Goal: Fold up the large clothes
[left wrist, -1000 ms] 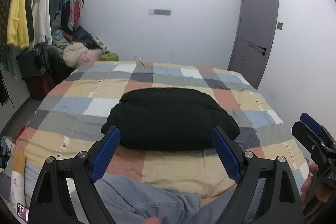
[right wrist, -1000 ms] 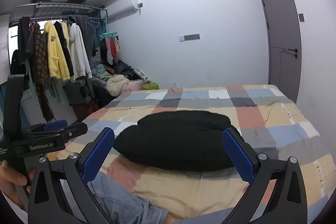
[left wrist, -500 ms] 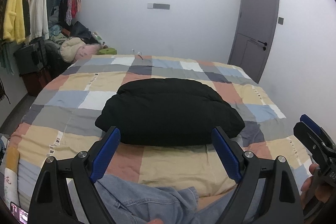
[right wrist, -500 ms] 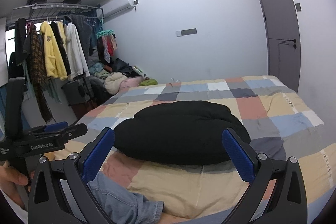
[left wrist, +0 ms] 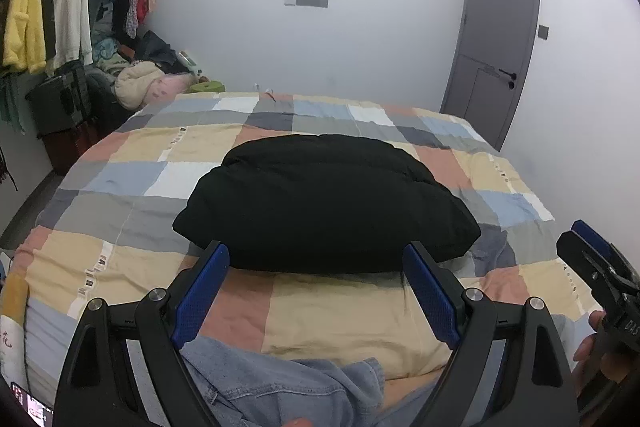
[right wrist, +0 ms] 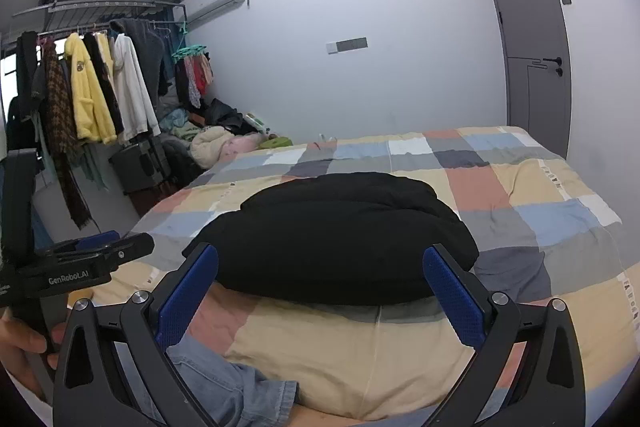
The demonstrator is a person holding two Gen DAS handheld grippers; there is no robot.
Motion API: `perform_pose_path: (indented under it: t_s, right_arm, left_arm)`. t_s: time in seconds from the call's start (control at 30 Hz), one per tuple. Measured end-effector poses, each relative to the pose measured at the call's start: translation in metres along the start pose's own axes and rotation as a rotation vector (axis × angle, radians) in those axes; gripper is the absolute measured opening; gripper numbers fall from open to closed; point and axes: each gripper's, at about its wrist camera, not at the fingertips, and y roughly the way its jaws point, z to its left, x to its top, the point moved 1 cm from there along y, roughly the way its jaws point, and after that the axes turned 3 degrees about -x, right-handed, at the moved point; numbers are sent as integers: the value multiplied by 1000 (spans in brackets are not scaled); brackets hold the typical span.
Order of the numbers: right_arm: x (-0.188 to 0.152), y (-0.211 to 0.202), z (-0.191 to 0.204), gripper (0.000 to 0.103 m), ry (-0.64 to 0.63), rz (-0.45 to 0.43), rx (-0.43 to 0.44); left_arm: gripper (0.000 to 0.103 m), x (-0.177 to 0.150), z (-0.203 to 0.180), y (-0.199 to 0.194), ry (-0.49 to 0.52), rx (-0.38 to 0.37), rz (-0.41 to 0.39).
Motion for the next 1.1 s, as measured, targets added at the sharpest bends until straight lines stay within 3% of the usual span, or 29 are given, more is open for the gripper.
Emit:
perform_pose_path:
  t_s: [1.1]
  right_arm:
    - [-2, 0, 6, 103, -22, 13, -12]
  left_arm:
    - [89, -6, 6, -2, 1, 1, 3]
